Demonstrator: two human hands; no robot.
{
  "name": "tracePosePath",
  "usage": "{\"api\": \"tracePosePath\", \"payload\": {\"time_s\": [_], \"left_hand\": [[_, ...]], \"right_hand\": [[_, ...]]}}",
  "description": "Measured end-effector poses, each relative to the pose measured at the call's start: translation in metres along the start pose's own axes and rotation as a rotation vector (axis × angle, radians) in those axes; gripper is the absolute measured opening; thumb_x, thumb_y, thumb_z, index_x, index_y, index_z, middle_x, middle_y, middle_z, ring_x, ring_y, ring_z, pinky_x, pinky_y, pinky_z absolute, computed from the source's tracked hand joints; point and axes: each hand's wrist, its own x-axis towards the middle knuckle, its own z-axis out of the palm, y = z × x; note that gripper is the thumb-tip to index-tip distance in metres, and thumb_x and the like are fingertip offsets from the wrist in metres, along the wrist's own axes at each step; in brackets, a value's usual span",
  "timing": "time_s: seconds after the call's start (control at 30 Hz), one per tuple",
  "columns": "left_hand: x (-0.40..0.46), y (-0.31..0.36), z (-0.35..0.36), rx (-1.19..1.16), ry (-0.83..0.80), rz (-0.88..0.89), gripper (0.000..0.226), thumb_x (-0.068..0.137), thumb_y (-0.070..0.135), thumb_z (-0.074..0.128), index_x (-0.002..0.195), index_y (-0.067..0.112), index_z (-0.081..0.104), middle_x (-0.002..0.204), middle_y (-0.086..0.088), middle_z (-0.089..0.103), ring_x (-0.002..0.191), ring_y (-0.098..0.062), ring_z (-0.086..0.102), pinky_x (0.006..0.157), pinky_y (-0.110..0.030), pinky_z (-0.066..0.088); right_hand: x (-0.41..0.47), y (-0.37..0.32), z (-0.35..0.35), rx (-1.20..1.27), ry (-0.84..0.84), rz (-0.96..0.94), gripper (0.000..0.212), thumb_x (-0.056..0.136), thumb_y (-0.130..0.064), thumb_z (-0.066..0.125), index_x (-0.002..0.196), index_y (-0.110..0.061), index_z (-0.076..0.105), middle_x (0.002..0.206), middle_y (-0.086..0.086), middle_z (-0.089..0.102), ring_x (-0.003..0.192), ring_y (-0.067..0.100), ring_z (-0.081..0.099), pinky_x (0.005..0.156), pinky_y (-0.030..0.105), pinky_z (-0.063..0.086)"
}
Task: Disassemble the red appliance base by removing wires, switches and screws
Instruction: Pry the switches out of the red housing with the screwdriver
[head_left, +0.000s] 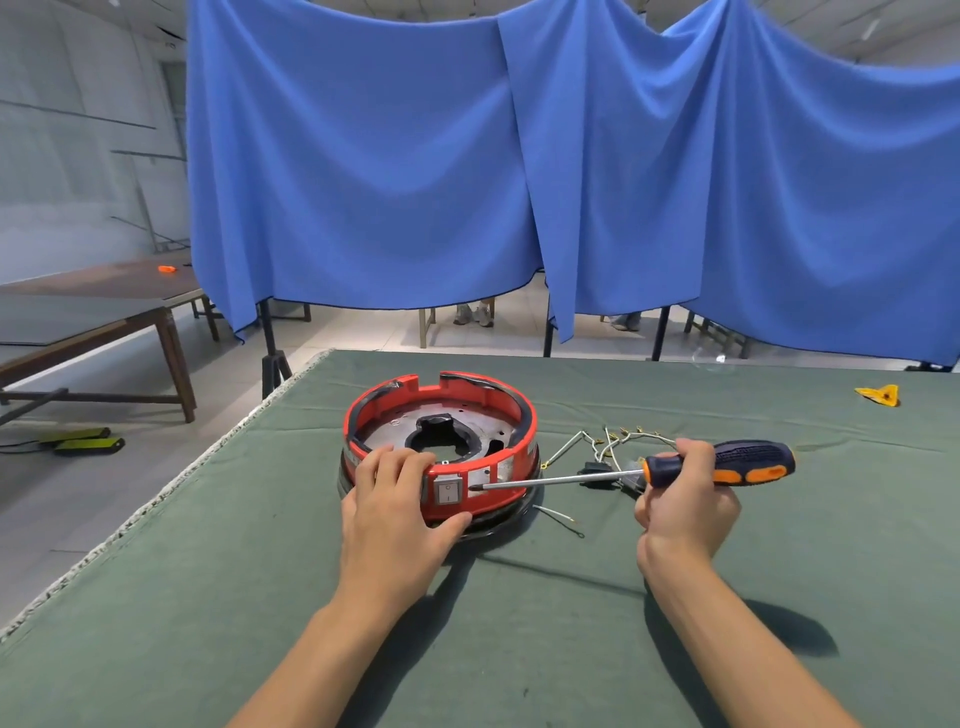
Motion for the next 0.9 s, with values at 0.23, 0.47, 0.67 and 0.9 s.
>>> {"api": "tracePosePath", "payload": {"time_s": [0.23, 0.47, 0.67, 0.9], "left_hand": [[-0.001, 0.002, -0.001, 0.001, -0.014, -0.007, 0.060, 0.071, 0.044, 0.076, 0.123, 0.023, 0.054, 0.127, 0.007, 0.048, 0.131, -0.015, 0.025, 0.102, -0.043, 0.034], [-0.001, 0.003, -0.001, -0.012, -0.012, -0.013, 0.060, 0.071, 0.042, 0.077, 0.122, 0.021, 0.055, 0.127, 0.005, 0.048, 0.132, -0.016, 0.024, 0.104, -0.044, 0.033], [0.000, 0.005, -0.002, -0.013, -0.022, 0.009, 0.061, 0.069, 0.038, 0.080, 0.121, 0.018, 0.057, 0.124, 0.003, 0.051, 0.132, -0.019, 0.026, 0.106, -0.045, 0.034], [0.002, 0.003, -0.004, -0.055, -0.024, 0.014, 0.061, 0.065, 0.034, 0.084, 0.118, 0.015, 0.061, 0.119, 0.001, 0.055, 0.129, -0.020, 0.030, 0.106, -0.045, 0.034]], "right_hand": [[-0.005, 0.003, -0.002, 0.005, 0.014, 0.026, 0.024, 0.070, -0.029, 0.060, 0.055, -0.013, 0.051, 0.042, -0.002, 0.045, 0.030, 0.011, 0.029, 0.036, 0.014, 0.021], [-0.008, 0.006, -0.003, -0.008, 0.045, 0.032, 0.025, 0.065, -0.035, 0.060, 0.063, -0.011, 0.053, 0.057, 0.009, 0.054, 0.031, 0.010, 0.031, 0.036, 0.015, 0.022], [-0.008, 0.014, 0.003, -0.003, 0.120, 0.082, 0.022, 0.074, -0.030, 0.058, 0.061, -0.012, 0.053, 0.053, 0.003, 0.055, 0.031, 0.011, 0.033, 0.035, 0.014, 0.022], [0.005, 0.025, 0.012, -0.110, 0.163, 0.186, 0.024, 0.078, -0.031, 0.058, 0.064, -0.012, 0.054, 0.054, 0.000, 0.052, 0.036, 0.013, 0.034, 0.035, 0.015, 0.021]]}}
